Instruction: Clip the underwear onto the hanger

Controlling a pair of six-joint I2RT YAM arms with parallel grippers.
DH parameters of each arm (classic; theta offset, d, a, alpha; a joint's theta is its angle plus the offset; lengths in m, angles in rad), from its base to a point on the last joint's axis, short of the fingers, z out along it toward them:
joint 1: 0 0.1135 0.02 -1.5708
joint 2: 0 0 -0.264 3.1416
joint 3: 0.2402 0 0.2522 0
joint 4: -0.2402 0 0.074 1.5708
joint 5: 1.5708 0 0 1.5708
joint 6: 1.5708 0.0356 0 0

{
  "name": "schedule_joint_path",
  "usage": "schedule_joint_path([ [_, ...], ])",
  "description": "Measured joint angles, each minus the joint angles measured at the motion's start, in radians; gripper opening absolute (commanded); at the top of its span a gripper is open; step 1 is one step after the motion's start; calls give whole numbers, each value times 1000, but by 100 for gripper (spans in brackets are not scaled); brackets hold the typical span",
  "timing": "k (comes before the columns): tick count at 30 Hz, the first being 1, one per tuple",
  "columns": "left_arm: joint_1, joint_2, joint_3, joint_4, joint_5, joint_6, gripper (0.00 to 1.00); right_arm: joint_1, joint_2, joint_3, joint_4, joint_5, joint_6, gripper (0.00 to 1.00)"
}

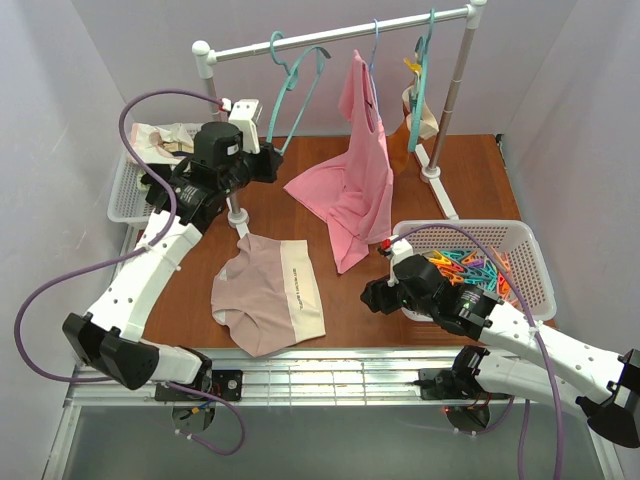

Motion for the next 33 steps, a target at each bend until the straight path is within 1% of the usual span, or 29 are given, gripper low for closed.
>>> schedule_joint_path([
  [2, -21, 13, 17, -1, -5, 11, 0, 0, 2, 0, 0, 0, 0, 76],
  [6, -56, 35, 44, -2, -11, 10, 0, 0, 1, 0, 0, 1, 0, 76],
  [10, -98, 65, 75, -4, -54, 19, 0, 0, 2, 1, 0, 2, 0, 76],
  [18, -180, 96, 138, -8, -187, 60, 0, -1, 6, 2, -1, 1, 0, 76],
  [26, -198, 79, 142, 18, -260, 114, 0, -1, 37, 9, -5, -7, -5, 76],
  [30, -206, 45, 103, 21, -274, 114, 0, -1, 68, 67, -32, -8, -18, 77],
  [33, -225, 4, 49, 18, -285, 110, 0, -1, 94, 178, -82, 13, -29, 78],
])
